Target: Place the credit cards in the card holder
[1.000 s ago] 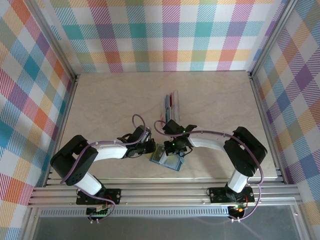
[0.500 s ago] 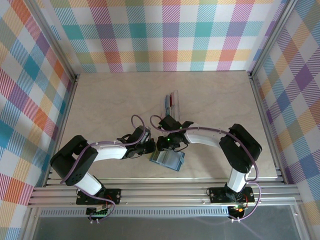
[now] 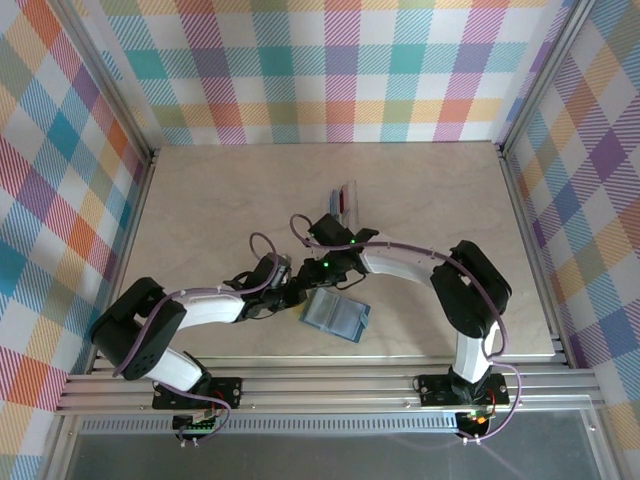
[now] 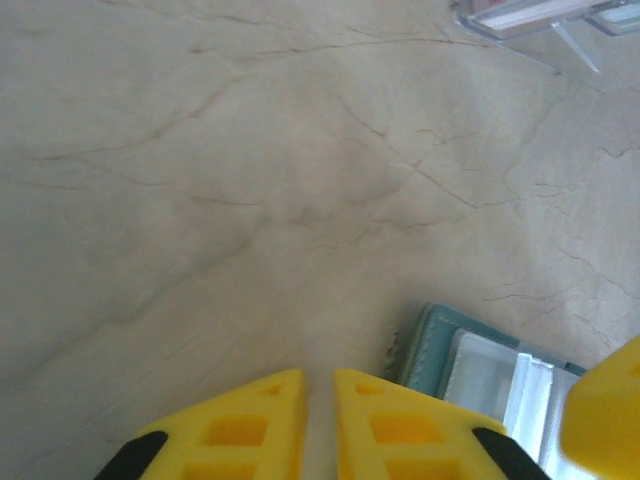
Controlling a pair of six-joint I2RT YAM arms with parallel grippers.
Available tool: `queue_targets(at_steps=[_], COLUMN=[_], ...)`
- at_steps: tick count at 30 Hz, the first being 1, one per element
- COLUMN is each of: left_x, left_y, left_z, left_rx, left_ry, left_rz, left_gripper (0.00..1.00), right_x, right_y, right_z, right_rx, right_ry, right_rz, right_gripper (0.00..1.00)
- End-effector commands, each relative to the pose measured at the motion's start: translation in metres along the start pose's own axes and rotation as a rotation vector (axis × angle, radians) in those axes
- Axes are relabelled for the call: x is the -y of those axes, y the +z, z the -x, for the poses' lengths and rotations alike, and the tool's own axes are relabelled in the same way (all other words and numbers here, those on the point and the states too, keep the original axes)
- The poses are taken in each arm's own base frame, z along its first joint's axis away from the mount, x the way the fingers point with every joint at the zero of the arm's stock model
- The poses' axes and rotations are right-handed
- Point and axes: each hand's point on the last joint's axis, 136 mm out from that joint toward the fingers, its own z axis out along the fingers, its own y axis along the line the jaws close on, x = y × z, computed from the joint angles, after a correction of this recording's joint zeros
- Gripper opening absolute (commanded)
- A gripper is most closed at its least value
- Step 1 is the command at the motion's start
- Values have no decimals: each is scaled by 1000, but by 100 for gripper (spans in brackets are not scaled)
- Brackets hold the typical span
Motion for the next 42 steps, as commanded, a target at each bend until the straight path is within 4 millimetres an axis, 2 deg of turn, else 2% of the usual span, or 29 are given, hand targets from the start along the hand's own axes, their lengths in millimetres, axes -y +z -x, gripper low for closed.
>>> queue_targets(at_steps=[1,5,8,10,13,16,18,23,28,34,37,42], left_x=[-33,-40,-29,-14,6,23,30,45,39,26,18,8], left_y=[-11,-23,-32,-39,-46,-46,-41,-26,-11,-3,0,5], left_z=[-8,-3,0,2,3,1,-2,-10,-20,-28,-31,-37], left_rx=[-6,29,45,47,52,51,36,-9,-39,-54,-60,-74], left_ry=[-40,-61,-46,-19,47,107,143,216,242,254,252,244], left_rz=[113,120,70,7,-34,-55,-46,-35,9,56,78,94], left_gripper=[21,25,32,37,42,46,47,47,45,41,39,33], right_x=[-22,-28,-22,-10,15,37,51,79,108,122,120,108], right_y=[-6,-30,-55,-61,-55,-48,-44,-37,-36,-34,-42,-69], right_z=[18,31,25,8,-32,-70,-89,-119,-117,-99,-91,-77], right_rx=[21,72,113,110,55,17,-2,-36,-34,-27,5,67], right_ry=[-55,-79,-77,-63,-7,47,79,139,176,175,172,134], right_rz=[54,32,-11,-30,-59,-78,-95,-157,-282,-378,-385,-387], right_gripper=[30,30,28,26,18,10,9,7,8,7,9,21])
